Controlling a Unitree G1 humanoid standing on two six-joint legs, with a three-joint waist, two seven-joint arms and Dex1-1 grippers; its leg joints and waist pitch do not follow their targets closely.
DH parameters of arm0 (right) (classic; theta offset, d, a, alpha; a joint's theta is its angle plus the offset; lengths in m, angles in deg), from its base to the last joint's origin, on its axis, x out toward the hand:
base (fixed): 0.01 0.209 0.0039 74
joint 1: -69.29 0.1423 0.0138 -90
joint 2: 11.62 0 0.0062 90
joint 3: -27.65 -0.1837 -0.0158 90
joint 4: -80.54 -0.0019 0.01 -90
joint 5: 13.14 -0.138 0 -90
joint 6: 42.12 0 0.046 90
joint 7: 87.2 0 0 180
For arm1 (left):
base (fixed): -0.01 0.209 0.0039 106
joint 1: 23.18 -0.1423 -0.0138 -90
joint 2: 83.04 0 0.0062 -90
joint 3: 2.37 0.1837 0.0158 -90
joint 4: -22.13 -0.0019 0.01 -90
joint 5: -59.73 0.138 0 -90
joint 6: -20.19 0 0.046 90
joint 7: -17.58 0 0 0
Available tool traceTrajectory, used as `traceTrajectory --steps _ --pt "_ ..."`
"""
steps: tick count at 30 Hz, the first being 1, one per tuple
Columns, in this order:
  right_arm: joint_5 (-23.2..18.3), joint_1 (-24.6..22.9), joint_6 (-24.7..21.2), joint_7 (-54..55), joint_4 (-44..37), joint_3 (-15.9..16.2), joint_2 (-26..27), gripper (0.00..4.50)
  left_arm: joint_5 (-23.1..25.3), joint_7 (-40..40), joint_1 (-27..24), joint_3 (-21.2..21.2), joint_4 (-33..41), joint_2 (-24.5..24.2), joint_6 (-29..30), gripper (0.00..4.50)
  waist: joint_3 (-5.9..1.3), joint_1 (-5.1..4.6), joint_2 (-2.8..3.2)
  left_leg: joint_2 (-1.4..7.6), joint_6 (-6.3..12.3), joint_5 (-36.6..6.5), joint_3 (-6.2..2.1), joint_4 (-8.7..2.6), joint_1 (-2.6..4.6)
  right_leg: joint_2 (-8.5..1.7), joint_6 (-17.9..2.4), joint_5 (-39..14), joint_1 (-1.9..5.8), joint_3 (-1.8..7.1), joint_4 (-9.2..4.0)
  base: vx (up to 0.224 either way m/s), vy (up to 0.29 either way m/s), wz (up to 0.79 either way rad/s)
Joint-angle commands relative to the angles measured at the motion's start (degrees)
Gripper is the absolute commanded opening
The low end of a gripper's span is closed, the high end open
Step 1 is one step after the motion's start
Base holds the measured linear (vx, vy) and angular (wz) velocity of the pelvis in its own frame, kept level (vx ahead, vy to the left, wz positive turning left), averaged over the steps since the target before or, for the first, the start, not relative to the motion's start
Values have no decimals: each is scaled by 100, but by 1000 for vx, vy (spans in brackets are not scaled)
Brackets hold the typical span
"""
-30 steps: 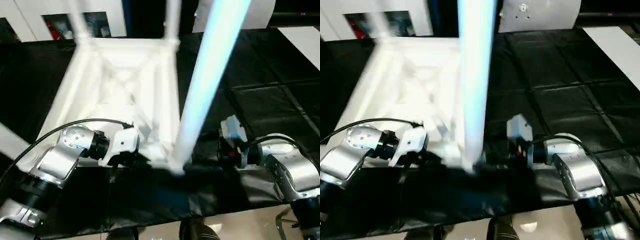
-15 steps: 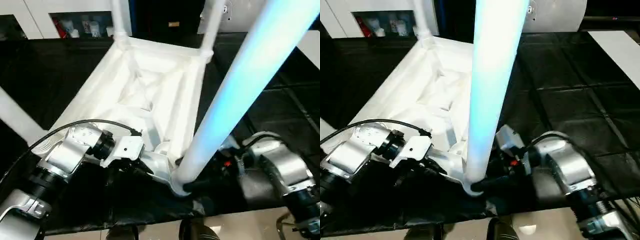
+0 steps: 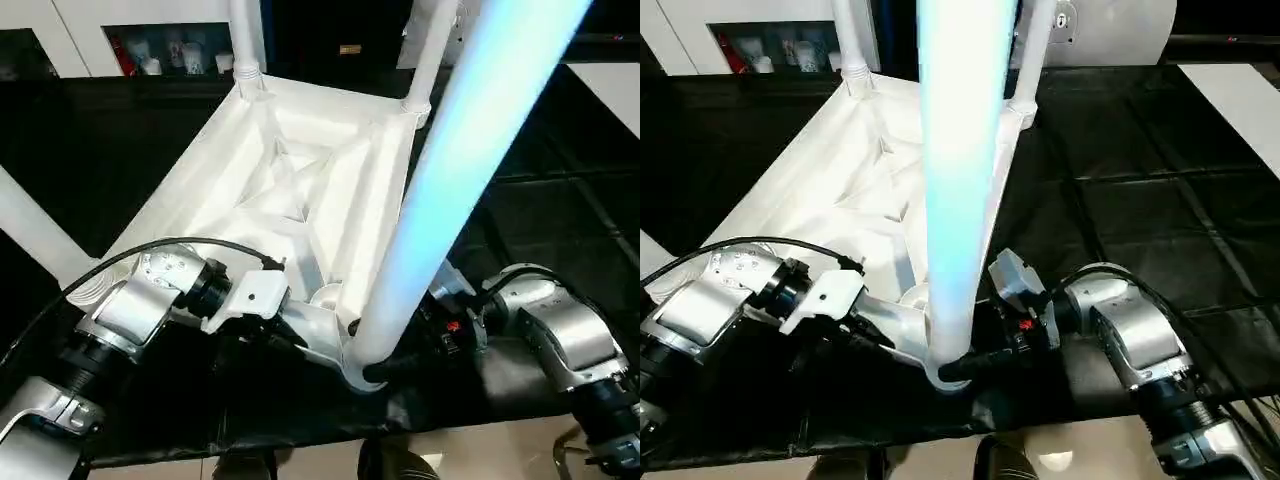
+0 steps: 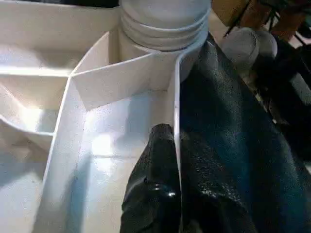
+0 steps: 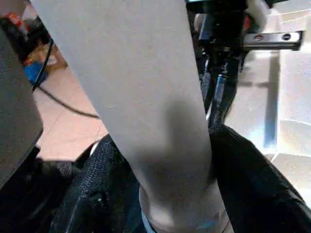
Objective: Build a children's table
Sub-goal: Rotate leg to tighten
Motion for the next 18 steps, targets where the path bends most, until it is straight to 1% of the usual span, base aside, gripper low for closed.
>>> traceTrajectory --steps 1,2,3,4,5,6,7,8,9,10,11,12,13,14,15,16,17,18 --pt "-164 -151 -422 789 -66 -216 263 220 203 613 -127 -64 188 -7 555 0 -367 -68 -16 334 452 -1032 -55 -370 98 -416 -1455 -1327 285 322 -335 0 0 0" --pt "-164 -151 -422 789 -66 -216 263 220 203 613 -127 -64 188 -7 555 0 -359 -67 -18 333 405 -1126 -62 -379 111 -424 -1414 -1509 276 326 -359 0 0 0" --pt "-142 -163 -415 874 -64 -234 294 220 222 679 -136 -85 206 -9 612 0 -329 -82 -33 312 323 -1306 -72 -391 108 -437 -1284 -1999 275 327 -416 0 0 0" --pt "11 -208 -345 1253 -42 -294 429 220 190 918 -203 -190 373 46 963 0 -315 -95 -30 306 248 -1439 -85 -406 116 -442 -1153 -2393 267 327 -451 0 0 0" --pt "11 -208 -345 1253 -42 -294 429 220 190 918 -203 -190 373 46 963 0 -313 -110 -14 321 187 -1479 -89 -414 118 -448 -1138 -2441 256 334 -435 0 0 0" --pt "147 -239 -304 1606 -13 -352 559 220 168 1136 -265 -277 520 109 1231 0 -297 -155 -27 323 120 -1579 -109 -436 100 -445 -1098 -2554 262 331 -448 0 0 0" --pt "304 -256 -261 2063 49 -431 746 219 165 1520 -326 -407 681 277 1603 0 -289 -212 -23 312 43 -1634 -126 -449 77 -448 -1058 -2646 276 324 -443 0 0 0" --pt "428 -260 -281 2534 96 -512 963 218 206 1939 -384 -510 843 503 1972 0 -275 -241 -28 300 26 -1679 -143 -456 61 -446 -1033 -2733 280 311 -457 0 0 0" --pt "428 -260 -281 2534 96 -512 963 216 206 1939 -384 -510 843 503 1972 0 -266 -309 -64 284 -21 -1699 -163 -465 36 -444 -959 -2887 298 297 -474 0 0 0" --pt "633 -201 -321 3313 201 -612 1352 216 287 2572 -441 -602 1028 966 2495 0 -262 -360 -58 267 -54 -1745 -164 -458 41 -446 -845 -3153 290 291 -498 0 0 0" --pt "633 -201 -321 3313 201 -612 1352 215 287 2572 -441 -602 1028 966 2495 0 -251 -388 -68 256 -65 -1738 -172 -458 33 -450 -805 -3275 285 281 -515 0 0 0" --pt "693 -166 -360 3616 228 -650 1524 212 342 2842 -430 -624 1039 1159 2629 0 -261 -418 -82 223 -32 -1732 -185 -439 38 -463 -671 -3526 293 274 -569 0 0 0" --pt "784 -105 -402 4059 275 -693 1761 211 405 3172 -397 -635 1041 1417 2826 0 -265 -447 -87 229 26 -1601 -153 -438 54 -440 -655 -3379 262 295 -574 0 0 0" --pt "784 -105 -402 4059 275 -693 1761 210 405 3172 -397 -635 1041 1417 2826 0 -266 -452 -80 223 56 -1573 -145 -435 68 -427 -671 -3324 248 290 -588 0 0 0" --pt "822 -75 -424 4272 295 -711 1870 209 434 3321 -374 -635 1036 1533 2918 0 -293 -447 -82 226 115 -1480 -136 -421 91 -421 -719 -3083 253 299 -581 0 0 0" --pt "908 -8 -434 4727 369 -764 2137 209 496 3728 -281 -700 945 1839 3055 0 -297 -450 -93 233 152 -1429 -124 -423 98 -404 -765 -2911 243 305 -569 0 0 0" --pt "986 47 -428 5122 442 -799 2384 209 574 4099 -183 -747 829 2116 3116 0 -279 -455 -69 242 173 -1462 -103 -424 123 -384 -856 -2746 202 307 -568 0 0 0" --pt "1037 86 -421 5378 498 -822 2551 209 627 4350 -112 -782 741 2298 3144 0 -296 -465 -76 233 156 -1475 -103 -420 127 -375 -885 -2686 219 298 -561 0 0 0"
